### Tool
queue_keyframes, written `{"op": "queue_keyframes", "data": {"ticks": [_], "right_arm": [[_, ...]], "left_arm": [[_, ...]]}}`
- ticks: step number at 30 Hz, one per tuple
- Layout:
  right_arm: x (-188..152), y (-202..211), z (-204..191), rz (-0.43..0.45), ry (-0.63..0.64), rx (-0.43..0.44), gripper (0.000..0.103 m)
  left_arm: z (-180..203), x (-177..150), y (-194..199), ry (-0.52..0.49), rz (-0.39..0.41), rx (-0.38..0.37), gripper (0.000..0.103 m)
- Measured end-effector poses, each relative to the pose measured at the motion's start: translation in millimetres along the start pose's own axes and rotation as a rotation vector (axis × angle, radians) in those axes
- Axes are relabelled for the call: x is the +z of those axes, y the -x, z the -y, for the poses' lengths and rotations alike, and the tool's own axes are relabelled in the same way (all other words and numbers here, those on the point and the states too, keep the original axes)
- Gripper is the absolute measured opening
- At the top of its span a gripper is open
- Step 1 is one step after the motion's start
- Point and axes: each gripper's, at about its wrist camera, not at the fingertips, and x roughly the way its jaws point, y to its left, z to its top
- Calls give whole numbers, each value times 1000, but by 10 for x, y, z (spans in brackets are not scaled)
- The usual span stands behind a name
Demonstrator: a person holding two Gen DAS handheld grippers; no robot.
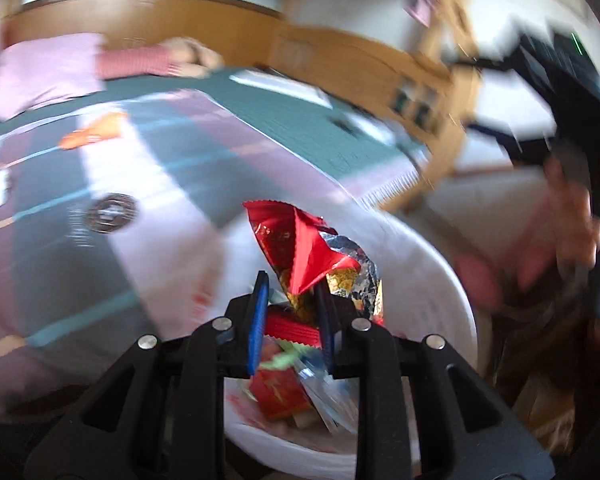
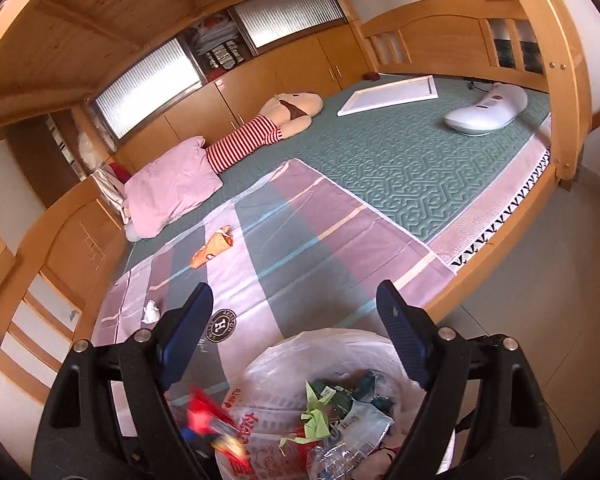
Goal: Collect trash
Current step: 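Lower the red chip bag over the bin and open the left gripper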
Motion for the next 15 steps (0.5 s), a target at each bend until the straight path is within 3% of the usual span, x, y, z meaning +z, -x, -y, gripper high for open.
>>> {"op": "queue_keyframes", "data": {"ticks": [3,6,8,15], "right_arm": [[-25,-34,31,-17,-8,-1,82],[-50,-61,52,-26,-14,2,82],[-62,-76,52,-34,-15,5,82],[-89,-132,23,-51,-11,11,82]], "left_arm": [[153,-69,-146,-52,-51,-36,24],[170,-83,-169,-61,-55,-33,29],[170,-79,-151,-59,-39,-20,63],[78,-26,14,-20,32,20,85]]}}
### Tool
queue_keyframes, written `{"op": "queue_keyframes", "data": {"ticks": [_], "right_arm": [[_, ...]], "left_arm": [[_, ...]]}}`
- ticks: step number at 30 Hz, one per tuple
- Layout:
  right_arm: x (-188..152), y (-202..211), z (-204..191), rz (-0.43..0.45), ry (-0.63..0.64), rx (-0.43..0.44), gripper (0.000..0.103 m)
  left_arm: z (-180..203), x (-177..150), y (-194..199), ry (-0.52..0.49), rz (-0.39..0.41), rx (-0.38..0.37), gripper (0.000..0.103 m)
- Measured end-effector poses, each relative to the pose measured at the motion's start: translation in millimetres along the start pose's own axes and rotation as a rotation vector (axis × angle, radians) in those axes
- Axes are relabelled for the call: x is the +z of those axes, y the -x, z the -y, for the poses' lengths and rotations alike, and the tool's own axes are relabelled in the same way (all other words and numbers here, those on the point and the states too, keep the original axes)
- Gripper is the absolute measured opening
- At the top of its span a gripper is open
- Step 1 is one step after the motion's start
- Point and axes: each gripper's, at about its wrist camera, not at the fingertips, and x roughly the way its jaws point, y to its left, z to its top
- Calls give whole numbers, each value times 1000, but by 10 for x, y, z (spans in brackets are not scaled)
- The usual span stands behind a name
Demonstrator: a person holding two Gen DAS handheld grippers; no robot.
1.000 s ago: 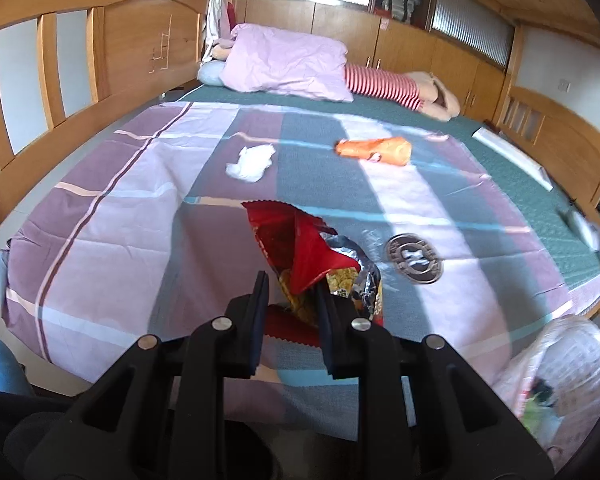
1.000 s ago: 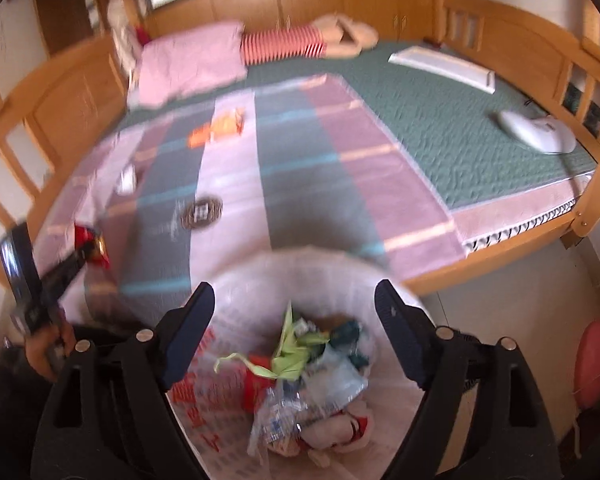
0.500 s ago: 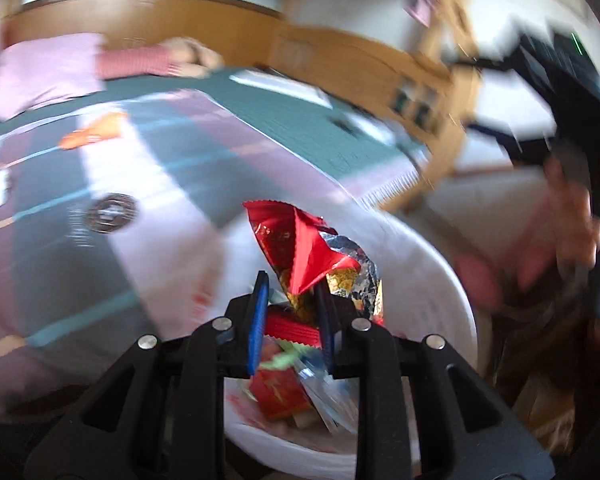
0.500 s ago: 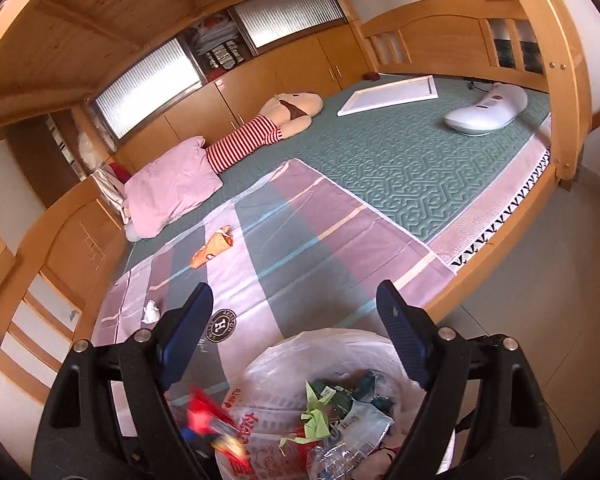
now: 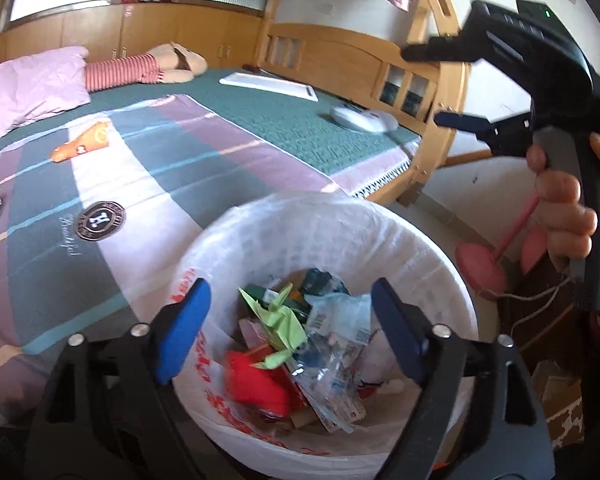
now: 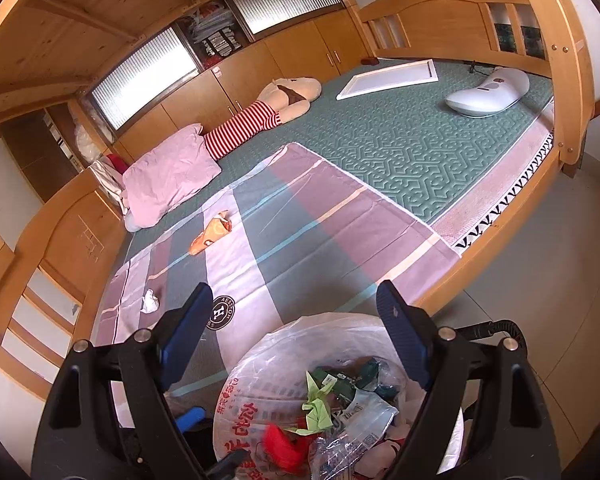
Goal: Collect trash
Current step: 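Lower the red chip bag over the bin and open the left gripper, then move both grippers back over the sheet toward the remaining trash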
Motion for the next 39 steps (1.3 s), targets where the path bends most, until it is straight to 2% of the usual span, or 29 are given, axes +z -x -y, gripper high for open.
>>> {"op": "queue_keyframes", "data": {"ticks": [9,15,20,23,30,36,39], "right_arm": [[-32,-99,-19,-19,5,-4,83],[-55,-246,-55,-44,14,-14,83],[-58,-445,-149,-81,34,-19,83],[-47,-553,-248,-94,59,-17,83],[-102,-819,-437,-135,125,-27,83],[-107,-1032,-475,-165,149,-49,83],[-70,-1108,-488,-167,145,-49,83]], "left_arm": [[-294,59,210,105,90,59,88],[-716,92,363,212,147,220,89],[-1170,138,466,324,164,345,94],[-1370,174,528,356,173,424,96],[-1752,296,480,371,133,600,98],[-2073,340,370,440,87,644,98],[-2269,466,316,449,64,721,98]]}}
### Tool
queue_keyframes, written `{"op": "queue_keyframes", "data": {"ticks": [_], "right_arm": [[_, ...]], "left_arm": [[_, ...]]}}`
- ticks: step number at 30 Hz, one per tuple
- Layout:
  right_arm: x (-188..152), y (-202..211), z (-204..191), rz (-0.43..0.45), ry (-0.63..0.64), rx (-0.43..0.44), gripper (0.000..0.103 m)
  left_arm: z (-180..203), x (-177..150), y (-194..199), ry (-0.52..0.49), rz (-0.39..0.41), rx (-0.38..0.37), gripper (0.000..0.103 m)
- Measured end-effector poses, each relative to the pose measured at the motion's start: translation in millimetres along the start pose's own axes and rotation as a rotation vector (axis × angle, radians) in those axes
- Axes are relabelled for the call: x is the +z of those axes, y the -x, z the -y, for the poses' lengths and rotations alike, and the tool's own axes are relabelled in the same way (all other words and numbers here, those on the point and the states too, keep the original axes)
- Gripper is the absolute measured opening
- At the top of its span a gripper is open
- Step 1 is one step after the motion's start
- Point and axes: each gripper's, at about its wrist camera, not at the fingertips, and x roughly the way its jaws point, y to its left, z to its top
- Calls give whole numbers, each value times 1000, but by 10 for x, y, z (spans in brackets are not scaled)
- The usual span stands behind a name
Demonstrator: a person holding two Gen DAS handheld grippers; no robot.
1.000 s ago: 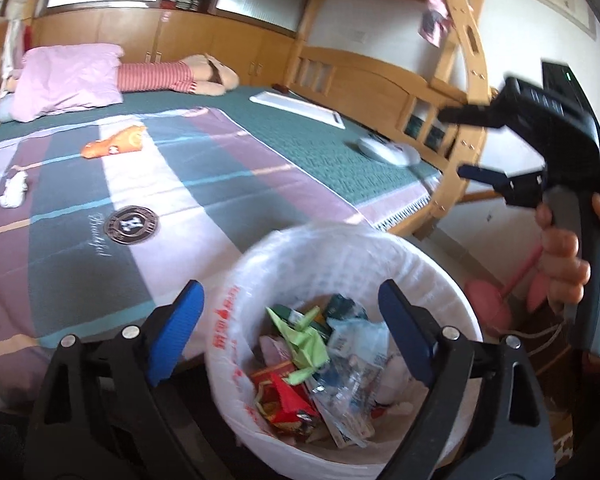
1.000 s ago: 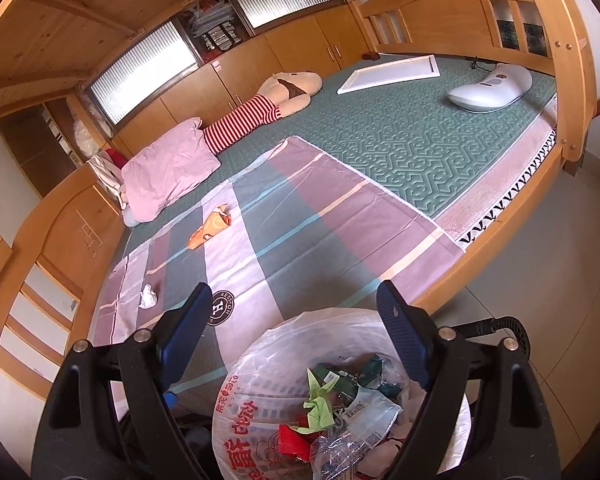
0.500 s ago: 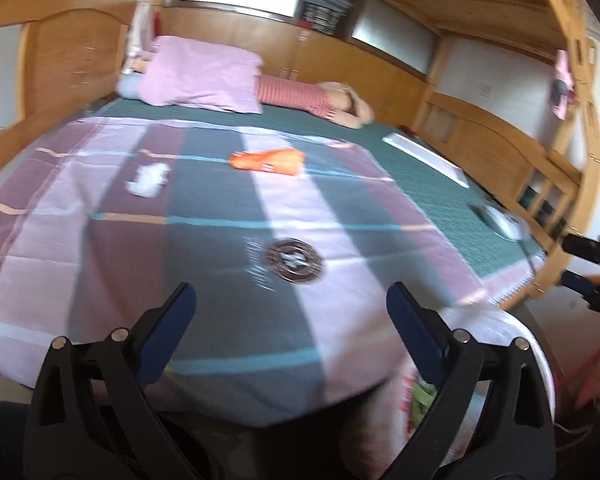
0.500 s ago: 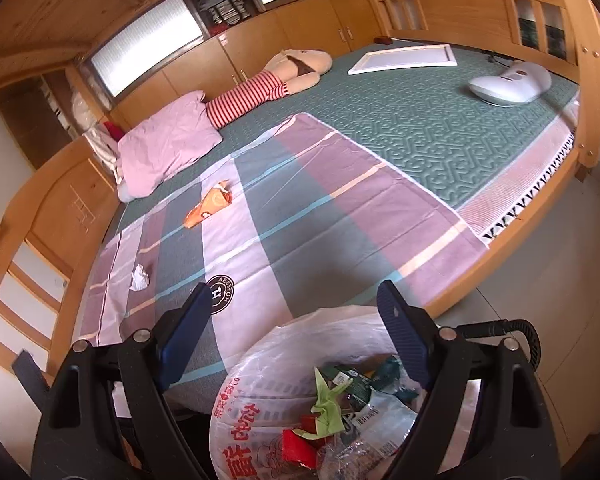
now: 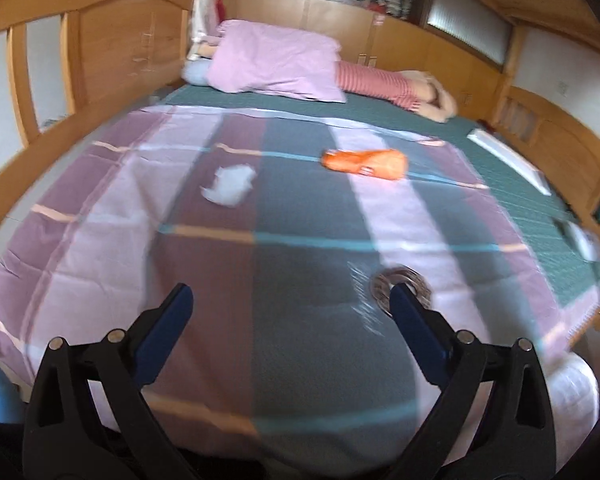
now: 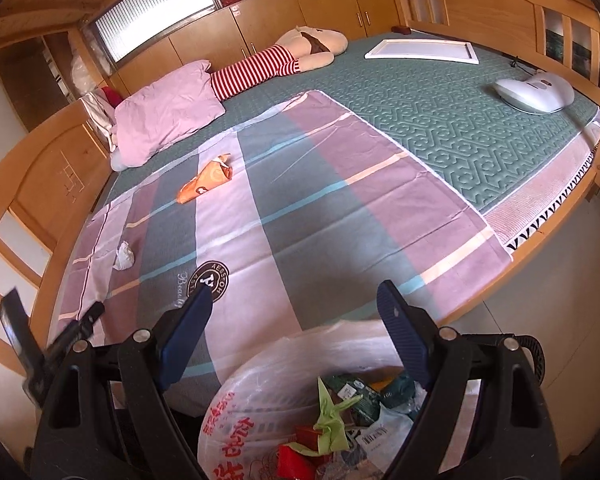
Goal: Collect trash
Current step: 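Move both grippers back over the sheet toward the remaining trash, then grasp the white tissue on the sheet with the left gripper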
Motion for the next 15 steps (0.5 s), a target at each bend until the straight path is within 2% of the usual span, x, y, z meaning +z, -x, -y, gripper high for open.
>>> {"op": "queue_keyframes", "data": {"ticks": [3,5,7,8,11,15], "right_arm": [[42,-108,-1,-15,10,-13,83],[65,-193,5,-30,18,-27,83],[103,-306,6,-52,22,-43,83],[125,-362,-2,-62,23,-47,83],[194,-503,-61,-81,40,-64,83],[266,-709,-167,-105,57,-83,83]], "left_arm": [[-91,268,-265,17,-15,99,99],[-122,429,-485,30,-43,110,99],[-102,559,-724,-5,-69,118,99],[-99,613,-834,-26,-77,149,99],[-163,797,-1147,-32,-57,304,99],[-333,922,-1590,-16,-85,406,99]]}}
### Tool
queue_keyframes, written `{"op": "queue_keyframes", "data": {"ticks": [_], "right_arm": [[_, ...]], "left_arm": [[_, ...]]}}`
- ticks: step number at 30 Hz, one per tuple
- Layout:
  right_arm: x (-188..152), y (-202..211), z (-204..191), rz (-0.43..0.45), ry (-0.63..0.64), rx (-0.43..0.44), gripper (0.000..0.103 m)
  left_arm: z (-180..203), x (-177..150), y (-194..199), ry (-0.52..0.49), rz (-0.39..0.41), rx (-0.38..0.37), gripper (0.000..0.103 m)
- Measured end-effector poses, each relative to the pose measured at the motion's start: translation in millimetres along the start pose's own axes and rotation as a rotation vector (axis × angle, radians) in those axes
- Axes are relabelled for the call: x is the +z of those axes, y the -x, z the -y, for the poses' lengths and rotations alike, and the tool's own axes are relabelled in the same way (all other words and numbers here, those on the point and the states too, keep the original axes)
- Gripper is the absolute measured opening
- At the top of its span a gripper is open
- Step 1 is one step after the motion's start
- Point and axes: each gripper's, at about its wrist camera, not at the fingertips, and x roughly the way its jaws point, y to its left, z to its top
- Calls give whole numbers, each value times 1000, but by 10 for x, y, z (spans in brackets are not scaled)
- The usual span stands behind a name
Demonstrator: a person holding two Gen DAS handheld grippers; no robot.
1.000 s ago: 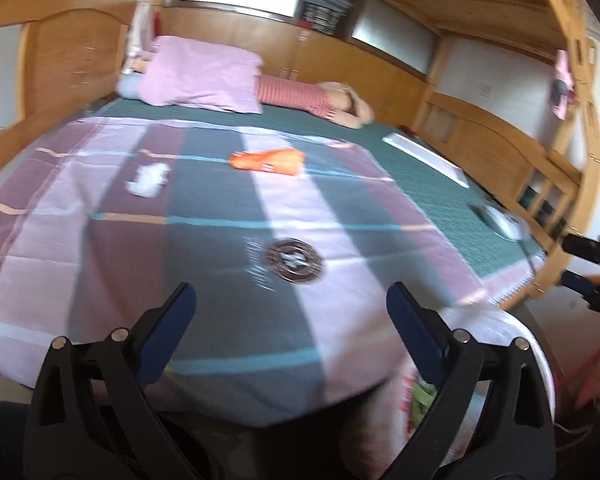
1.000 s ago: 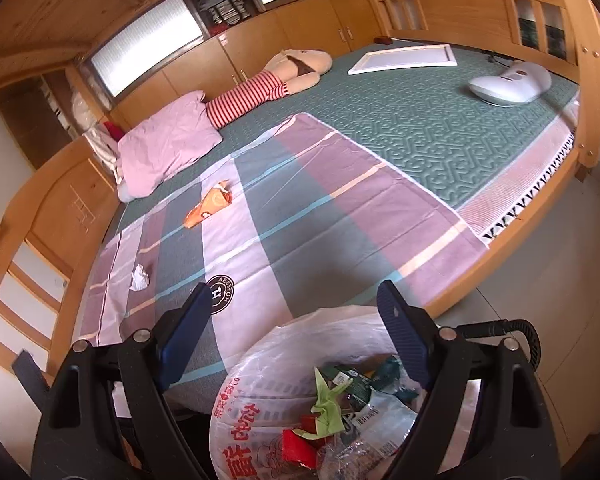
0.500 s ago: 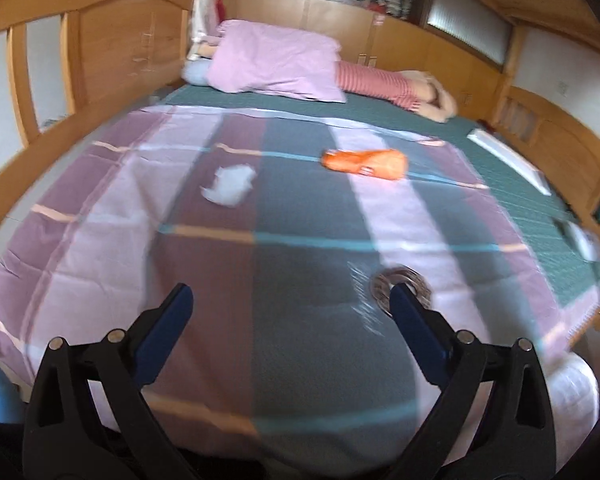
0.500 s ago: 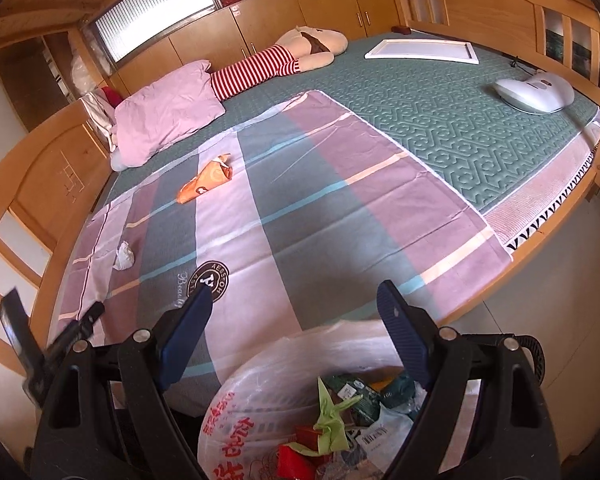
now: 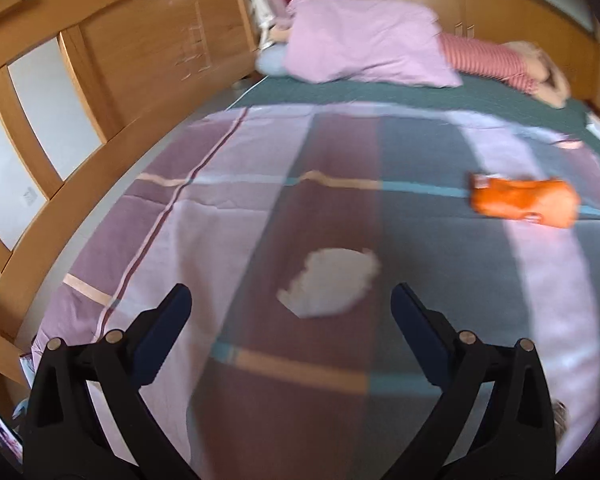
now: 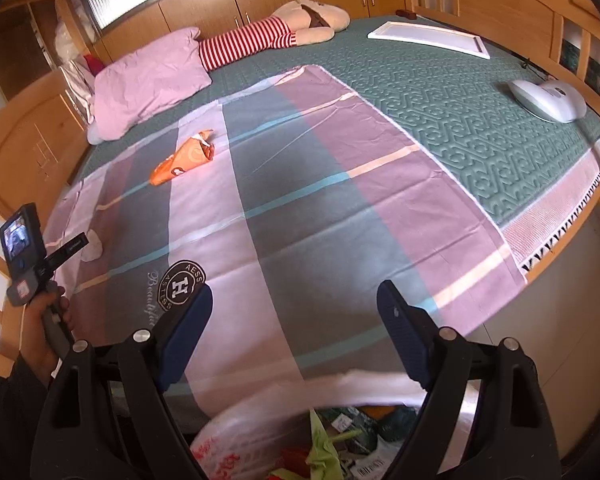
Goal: Collect trash
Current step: 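Grasp the white tissue on the sheet with the left gripper, then grasp the orange sock with the right gripper and lift it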
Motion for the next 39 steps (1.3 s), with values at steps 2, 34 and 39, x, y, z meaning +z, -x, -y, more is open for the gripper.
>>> {"op": "queue_keyframes", "data": {"ticks": [2,34,39], "right_arm": [[41,-138,-88,-23,12,-5,83],[1372,-2584,-1570,-209,-446,280,93],[1484,-2955,-1509,-220,-569,176,97]], "left_arm": [[25,5,-269,-20,-76,1,99],[-221,-986,634,313,-179,-306,27],[-453,-1051,492,443,-248,-274,27]]}}
